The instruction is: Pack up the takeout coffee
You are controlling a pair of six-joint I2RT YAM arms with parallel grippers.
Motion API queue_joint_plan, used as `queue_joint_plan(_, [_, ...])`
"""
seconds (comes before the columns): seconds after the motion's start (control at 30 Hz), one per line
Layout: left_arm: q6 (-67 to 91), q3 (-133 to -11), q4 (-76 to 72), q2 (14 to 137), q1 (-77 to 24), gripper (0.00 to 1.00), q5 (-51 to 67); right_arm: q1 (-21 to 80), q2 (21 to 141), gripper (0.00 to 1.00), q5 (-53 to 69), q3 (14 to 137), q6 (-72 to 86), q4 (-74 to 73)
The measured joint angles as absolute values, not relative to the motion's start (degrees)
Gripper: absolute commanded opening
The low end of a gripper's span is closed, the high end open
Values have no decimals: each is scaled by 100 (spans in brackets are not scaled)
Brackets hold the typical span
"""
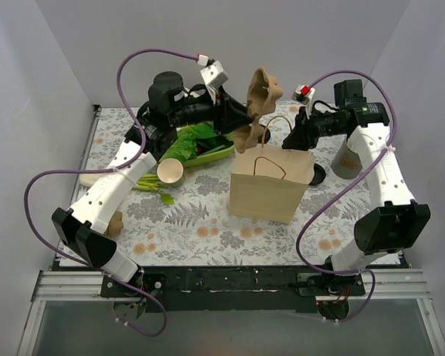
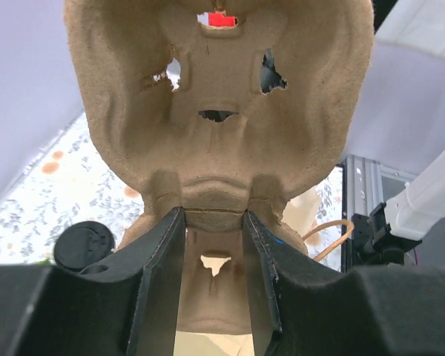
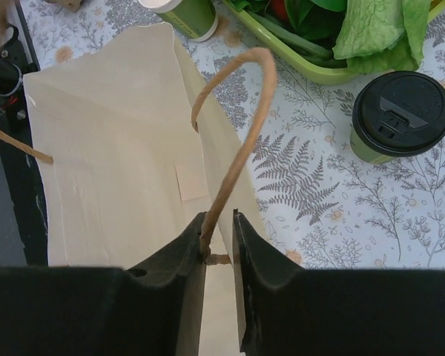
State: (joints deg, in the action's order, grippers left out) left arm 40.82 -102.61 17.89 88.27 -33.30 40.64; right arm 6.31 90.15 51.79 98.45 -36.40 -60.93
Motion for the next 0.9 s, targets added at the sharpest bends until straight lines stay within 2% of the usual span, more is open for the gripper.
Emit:
queue_joint_plan(0.1, [4191,-9588,1170,8814,-3454,0,4182,650,9015,63,5146,9839,-3542,-6038])
queue_joint_plan(0.2, [4244,-9142,840,8818,-3546,0,4276,652,9015,75,5092,9850,-3461,-6027])
queue_joint_plan(0.43, [4224,-8884,298,8818,-3695,0,4554,609,8969,80,4724,10722,-3330,-6447])
queue_joint_plan(0.57, [4080,-8779,261,8818,-3715,0,4665,392,8569,81,4567,10731,-3299,-6600])
queue_joint_plan(0.77, [3706,-8757,510,8976,-3715,0,4748,-290,8101,79,4823,10495,-3275,-6724])
queue_joint_plan(0.9, [3461,-8864,832,9308,-3719,0,4779,-978,8101,73,5022,10130,-3153,-6617])
